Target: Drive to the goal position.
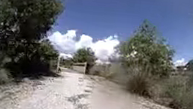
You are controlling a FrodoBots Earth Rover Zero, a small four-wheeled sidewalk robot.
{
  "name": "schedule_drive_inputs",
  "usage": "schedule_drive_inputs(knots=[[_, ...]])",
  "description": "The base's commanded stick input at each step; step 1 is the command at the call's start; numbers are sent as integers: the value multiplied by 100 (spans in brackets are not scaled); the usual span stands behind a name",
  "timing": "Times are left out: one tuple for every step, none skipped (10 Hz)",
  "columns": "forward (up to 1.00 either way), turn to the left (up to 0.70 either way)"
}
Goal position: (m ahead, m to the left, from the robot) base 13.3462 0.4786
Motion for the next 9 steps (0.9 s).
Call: schedule_drive_inputs(knots=[[44,2],[44,2],[44,2],[44,2],[44,2],[44,2],[44,2],[44,8],[44,27]])
